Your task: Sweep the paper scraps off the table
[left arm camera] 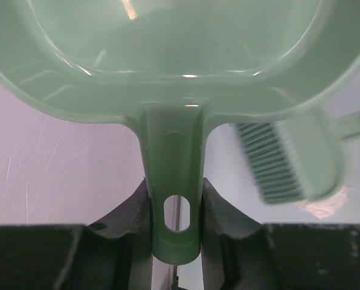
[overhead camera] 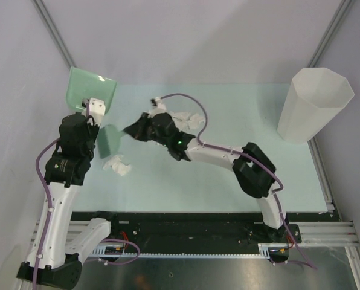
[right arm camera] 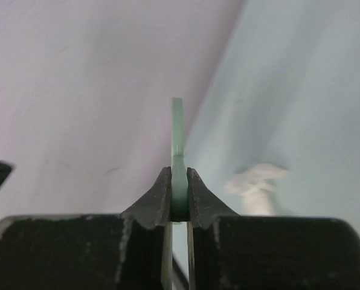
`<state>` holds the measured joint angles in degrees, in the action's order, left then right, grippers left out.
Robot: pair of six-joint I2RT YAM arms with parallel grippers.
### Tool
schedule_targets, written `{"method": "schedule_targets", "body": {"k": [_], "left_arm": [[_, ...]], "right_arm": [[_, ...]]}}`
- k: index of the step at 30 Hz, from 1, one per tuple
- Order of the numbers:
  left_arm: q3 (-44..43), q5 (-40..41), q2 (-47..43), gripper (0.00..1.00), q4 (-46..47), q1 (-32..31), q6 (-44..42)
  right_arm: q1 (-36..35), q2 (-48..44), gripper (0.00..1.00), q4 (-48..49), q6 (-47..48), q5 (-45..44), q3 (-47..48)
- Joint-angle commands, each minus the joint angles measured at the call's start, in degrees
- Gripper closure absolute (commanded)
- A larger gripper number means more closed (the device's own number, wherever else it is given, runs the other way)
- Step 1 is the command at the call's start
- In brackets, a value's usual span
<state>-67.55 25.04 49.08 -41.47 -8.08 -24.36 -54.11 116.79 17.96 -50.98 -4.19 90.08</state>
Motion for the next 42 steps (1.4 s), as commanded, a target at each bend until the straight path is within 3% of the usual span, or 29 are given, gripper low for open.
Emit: {"method": "schedule_targets", "body": {"k": [1, 5, 9, 12, 19, 23, 27, 31, 35, 39, 42], "left_arm": [[-1.18, -1.04, -0.39, 1.00, 0.52, 0.87, 1.16], [-1.18, -1.22, -0.48, 1.00, 0.34, 1.22, 1.07], [-1.01, -1.22, -0.91, 1.00, 0.16, 1.31, 0.89], [-1.01, -1.31, -0.83, 1.00, 0.08, 1.31, 0.72], [-1.27, -2.27, -0.21, 1.00, 0.08, 1.31, 1.07], [-1.09, -2.27, -0.12, 1.00, 0.08, 1.31, 0.89], [-1.01, -2.62, -0.04, 1.00, 0.08, 1.40, 0.98], [0.75, -4.55, 0.58, 1.00, 0.08, 1.40, 0.54], [5.14, -7.36, 3.56, 1.00, 0.16, 1.40, 0.89], [8.74, -9.65, 6.28, 1.00, 0.17, 2.18, 1.42], [9.71, -10.80, 8.30, 1.00, 0.34, 3.77, 1.51]], "right_arm": [[-2.14, 8.51, 1.00, -0.44, -3.41, 8.92, 11.58], [-4.16, 18.10, 1.00, -7.66, -3.42, 8.33, 21.87], [-2.32, 17.60, 1.00, -13.80, -0.37, 2.01, 21.90], [-0.13, 12.00, 1.00, -14.44, 2.72, -1.96, 15.25], [9.53, -4.96, 1.00, -15.22, 6.93, -1.01, -6.72], [14.20, -11.14, 1.00, -21.20, 11.41, 1.98, -10.98], [15.43, -15.18, 1.00, -17.18, 14.15, 11.55, -10.81], [15.96, -16.86, 1.00, -11.55, 11.79, 17.45, -8.35], [16.40, -13.09, 1.00, -7.94, 9.33, 13.78, -2.74], [17.63, -0.91, 1.00, -5.57, 1.69, 9.29, 5.52], [18.24, 7.37, 1.00, -10.20, -3.24, 7.71, 16.94]]}}
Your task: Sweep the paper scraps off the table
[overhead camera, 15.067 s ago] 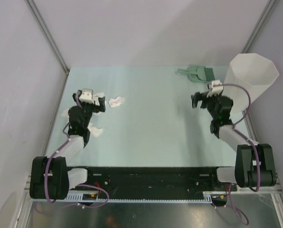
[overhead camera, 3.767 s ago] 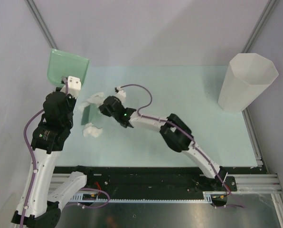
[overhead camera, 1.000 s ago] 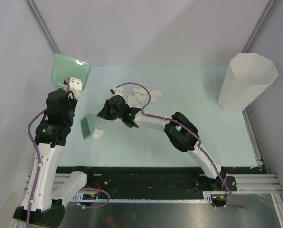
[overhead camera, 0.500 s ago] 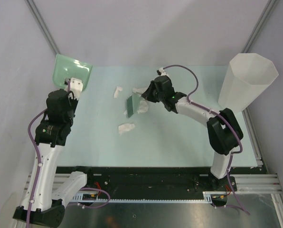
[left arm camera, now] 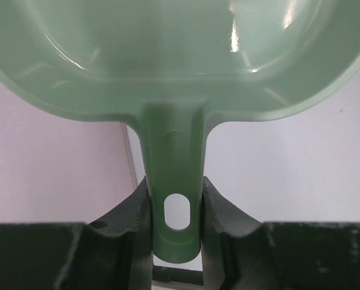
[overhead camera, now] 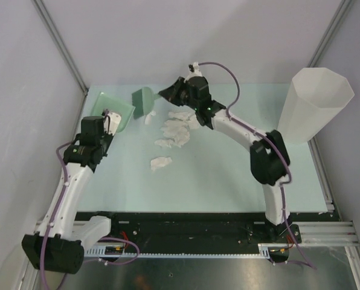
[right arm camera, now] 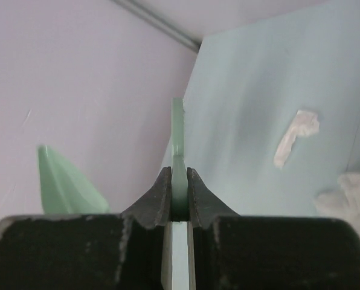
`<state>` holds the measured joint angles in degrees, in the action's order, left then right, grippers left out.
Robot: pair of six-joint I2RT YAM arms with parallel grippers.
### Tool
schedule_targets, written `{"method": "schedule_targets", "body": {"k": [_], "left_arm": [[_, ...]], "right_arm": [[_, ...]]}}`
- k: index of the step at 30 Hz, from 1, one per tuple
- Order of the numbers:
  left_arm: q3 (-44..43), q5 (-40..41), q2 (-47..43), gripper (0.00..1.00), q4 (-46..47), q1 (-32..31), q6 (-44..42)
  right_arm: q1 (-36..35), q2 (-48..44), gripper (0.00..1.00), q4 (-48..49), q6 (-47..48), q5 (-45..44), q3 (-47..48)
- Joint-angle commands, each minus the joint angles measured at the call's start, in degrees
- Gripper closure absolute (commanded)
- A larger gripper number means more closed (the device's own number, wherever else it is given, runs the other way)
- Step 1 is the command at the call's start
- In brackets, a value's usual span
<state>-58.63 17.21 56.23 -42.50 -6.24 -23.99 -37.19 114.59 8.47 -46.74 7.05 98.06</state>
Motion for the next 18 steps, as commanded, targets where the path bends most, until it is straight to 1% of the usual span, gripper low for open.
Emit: {"method": "schedule_targets", "body": {"k": [1, 5, 8, 10, 13, 14, 15, 17, 18], "left_arm": [[1.15, -2.97, 1.60, 1.00, 1.37, 2.54, 0.79], [3.17, -4.11, 3.45, 1.00, 1.89, 4.13, -0.27], [4.75, -4.99, 5.12, 1.00, 2.51, 4.92, -1.06], [5.63, -5.87, 6.43, 1.00, 2.77, 5.01, -1.76], [6.51, -6.31, 7.58, 1.00, 3.12, 5.01, -2.55], [6.60, -6.57, 8.28, 1.00, 3.21, 5.01, -2.73], [6.77, -7.10, 8.72, 1.00, 3.30, 5.01, -2.90], [6.69, -8.51, 10.03, 1.00, 3.39, 5.01, -2.91], [6.43, -8.86, 10.74, 1.00, 3.39, 5.01, -2.82]], "right_arm": [[1.33, 15.09, 1.00, -2.13, -8.44, -4.32, 15.08], [1.51, 25.76, 1.00, -7.40, -15.37, -5.46, 26.28], [1.68, 30.69, 1.00, -12.05, -17.67, -6.96, 31.12], [2.29, 31.22, 1.00, -13.21, -18.30, -6.96, 30.62], [3.26, 28.16, 1.00, -13.57, -16.90, -9.06, 24.31], [3.96, 24.23, 1.00, -12.09, -16.28, -9.59, 21.50], [4.23, 21.93, 1.00, -10.59, -15.15, -10.03, 13.38], [5.28, 17.01, 1.00, -5.69, -14.08, -10.56, 4.99], [5.89, 12.64, 1.00, -4.44, -13.73, -10.48, -2.36]]}}
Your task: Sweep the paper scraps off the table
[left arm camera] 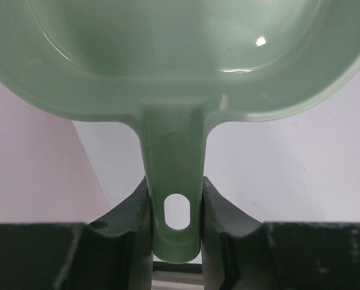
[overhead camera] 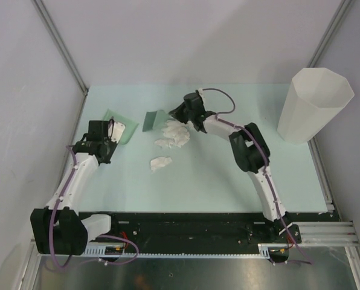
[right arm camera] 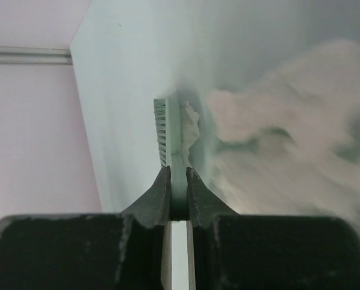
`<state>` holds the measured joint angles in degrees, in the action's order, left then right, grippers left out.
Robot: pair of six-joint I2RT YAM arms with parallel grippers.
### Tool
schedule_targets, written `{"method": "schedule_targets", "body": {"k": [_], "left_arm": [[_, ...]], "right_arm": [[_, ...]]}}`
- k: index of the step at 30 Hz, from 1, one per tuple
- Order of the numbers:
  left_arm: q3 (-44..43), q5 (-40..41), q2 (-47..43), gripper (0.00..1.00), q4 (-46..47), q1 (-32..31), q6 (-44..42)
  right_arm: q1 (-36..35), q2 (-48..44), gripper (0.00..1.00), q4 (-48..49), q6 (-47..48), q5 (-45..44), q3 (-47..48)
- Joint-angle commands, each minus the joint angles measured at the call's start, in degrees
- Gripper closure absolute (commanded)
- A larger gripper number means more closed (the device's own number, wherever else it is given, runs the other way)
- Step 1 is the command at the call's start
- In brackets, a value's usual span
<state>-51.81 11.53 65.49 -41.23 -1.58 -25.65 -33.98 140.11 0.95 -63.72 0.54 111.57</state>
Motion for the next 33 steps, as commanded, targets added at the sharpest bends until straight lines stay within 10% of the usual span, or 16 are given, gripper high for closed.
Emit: {"method": "schedule_targets", "body": {"k": [1, 7, 21, 33], "left_arm": [[-0.57, -3.44, 1.83, 1.00, 2.12, 0.27, -0.81], [-1.62, -4.41, 3.77, 1.00, 2.12, -2.45, 0.42], [-7.60, -4.14, -1.16, 1.00, 1.24, -3.89, 4.72], [-9.63, -5.64, -0.63, 1.00, 1.42, 2.99, 3.41]], "right_arm": [[3.12, -15.46, 1.00, 4.40, 3.69, -3.79, -20.29], [5.85, -26.03, 1.00, 6.52, 6.94, -2.39, -34.48], [0.06, -37.37, 1.00, 15.40, 23.42, 17.27, -34.31], [-10.76, -21.82, 1.00, -23.70, 46.41, 18.64, -12.09]]}}
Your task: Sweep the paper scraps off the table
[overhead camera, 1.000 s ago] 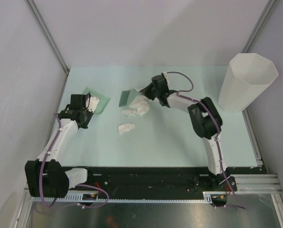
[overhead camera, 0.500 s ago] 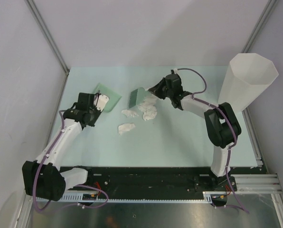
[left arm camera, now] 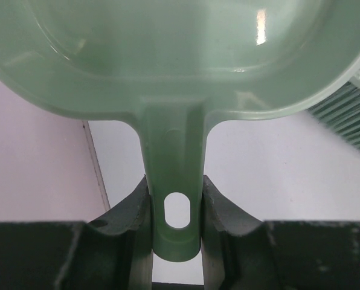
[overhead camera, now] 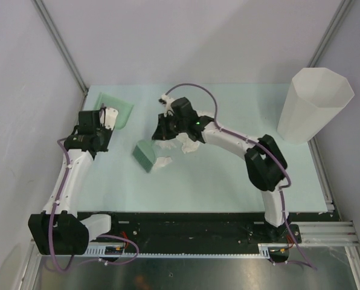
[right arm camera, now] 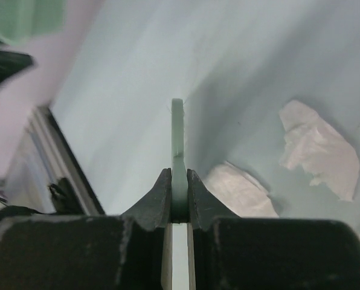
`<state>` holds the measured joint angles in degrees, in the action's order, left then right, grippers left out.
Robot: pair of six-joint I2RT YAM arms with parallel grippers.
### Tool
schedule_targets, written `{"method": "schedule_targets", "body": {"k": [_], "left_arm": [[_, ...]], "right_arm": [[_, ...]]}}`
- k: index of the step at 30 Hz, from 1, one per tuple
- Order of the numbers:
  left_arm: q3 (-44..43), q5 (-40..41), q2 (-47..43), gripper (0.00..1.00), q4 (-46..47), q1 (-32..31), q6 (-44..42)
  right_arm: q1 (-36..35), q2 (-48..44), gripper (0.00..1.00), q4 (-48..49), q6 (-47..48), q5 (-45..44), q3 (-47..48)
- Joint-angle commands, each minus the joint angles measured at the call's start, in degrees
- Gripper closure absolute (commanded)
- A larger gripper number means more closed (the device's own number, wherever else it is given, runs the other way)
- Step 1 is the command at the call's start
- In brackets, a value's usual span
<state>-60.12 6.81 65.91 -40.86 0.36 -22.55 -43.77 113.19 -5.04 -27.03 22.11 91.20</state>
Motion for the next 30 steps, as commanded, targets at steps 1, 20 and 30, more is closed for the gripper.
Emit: {"method": "schedule_targets", "body": {"k": [1, 20, 30], "left_arm": [[-1.14, -0.83, -1.13, 1.00, 1.05, 0.96, 0.31], [4.92, -1.45, 5.62, 1.00, -8.70, -18.36, 2.85], [1.06, -12.08, 15.64, 1.00, -10.90, -33.74, 9.18]], "right_arm": [[-0.71, 5.29, 1.00, -18.25, 9.62, -3.64, 8.64], [10.19, -14.03, 1.00, -26.07, 14.46, -8.82, 7.42], [10.90, -32.31, 1.00, -39.43, 17.53, -38.80, 5.49]]}}
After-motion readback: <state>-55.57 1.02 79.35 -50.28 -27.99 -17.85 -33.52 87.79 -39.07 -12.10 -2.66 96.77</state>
